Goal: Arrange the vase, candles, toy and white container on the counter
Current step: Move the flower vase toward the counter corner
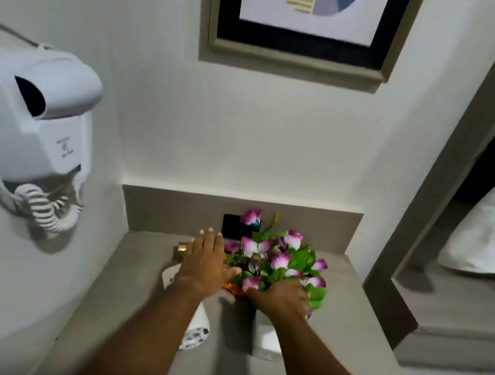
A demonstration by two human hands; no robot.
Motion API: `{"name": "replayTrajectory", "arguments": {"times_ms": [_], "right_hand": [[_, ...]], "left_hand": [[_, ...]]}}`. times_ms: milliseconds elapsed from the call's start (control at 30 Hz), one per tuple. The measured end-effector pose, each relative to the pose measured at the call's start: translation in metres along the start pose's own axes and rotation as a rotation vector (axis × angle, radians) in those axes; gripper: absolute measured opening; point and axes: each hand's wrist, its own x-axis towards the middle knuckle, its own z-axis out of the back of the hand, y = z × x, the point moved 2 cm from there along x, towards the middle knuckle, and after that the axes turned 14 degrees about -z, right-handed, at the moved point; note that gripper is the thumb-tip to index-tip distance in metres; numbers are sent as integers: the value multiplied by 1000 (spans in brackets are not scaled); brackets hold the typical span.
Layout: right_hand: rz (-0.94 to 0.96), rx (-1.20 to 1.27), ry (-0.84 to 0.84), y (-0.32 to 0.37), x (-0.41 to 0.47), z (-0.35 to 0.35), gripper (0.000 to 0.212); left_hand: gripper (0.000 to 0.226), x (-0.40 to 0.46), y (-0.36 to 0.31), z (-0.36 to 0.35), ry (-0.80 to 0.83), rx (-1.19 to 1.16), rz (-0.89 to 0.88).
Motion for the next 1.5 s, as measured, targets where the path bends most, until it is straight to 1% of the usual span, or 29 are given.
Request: {"name": "replayTrajectory", "arguments": {"times_ms": [67, 100, 167, 267, 300, 367, 467, 567, 700, 767, 833, 1000, 1133, 1233, 1367, 1433, 1500], "right_hand": [[-67, 15, 53, -12, -3, -17, 130], [-77, 23, 65, -21, 0, -27, 128], [-71, 68, 77, -37, 10, -39, 112], [-41, 79, 58, -47, 27, -35, 77], [-30, 70, 55, -51, 34, -31, 69], [-31, 50, 34, -61, 48, -21, 63], [-81, 67, 5, -81, 71, -6, 65], [-127, 111, -10, -98, 97, 6, 77], [-122, 161, -86, -108, 131, 17, 82], [-93, 229, -137, -107, 148, 21, 81], [-51, 330, -190, -105, 164, 23, 80], [47, 605, -288, -104, 198, 17, 91], [62, 748, -301, -101, 222, 11, 96], [59, 791, -302, -98, 245, 10, 98], [104, 830, -320, -94, 273, 12, 101], [138, 843, -314, -92, 282, 12, 99], [191, 881, -272, -91, 292, 8, 94]], "left_hand": [[89, -18, -5, -28, 93, -14, -13], [86, -29, -6, -45, 121, -11, -14], [81, -46, -12, -73, 174, -6, -34], [77, -53, -28, -93, 232, 34, -120], [76, -54, -35, -100, 250, 39, -151], [77, -56, -48, -114, 277, 44, -194], [85, -52, -67, -136, 319, 27, -224], [94, -45, -76, -158, 333, -9, -178], [96, -42, -78, -181, 260, -24, -100], [94, -40, -80, -186, 189, -47, -79], [93, -38, -81, -189, 157, -43, -83], [92, -38, -78, -195, 168, -15, -83], [90, -39, -79, -199, 122, -6, -84], [89, -40, -79, -201, 73, 6, -89], [88, -41, -79, -204, 32, 2, -97], [89, -41, -80, -204, 27, 4, -96], [89, -40, -81, -203, 33, 9, -88]]}}
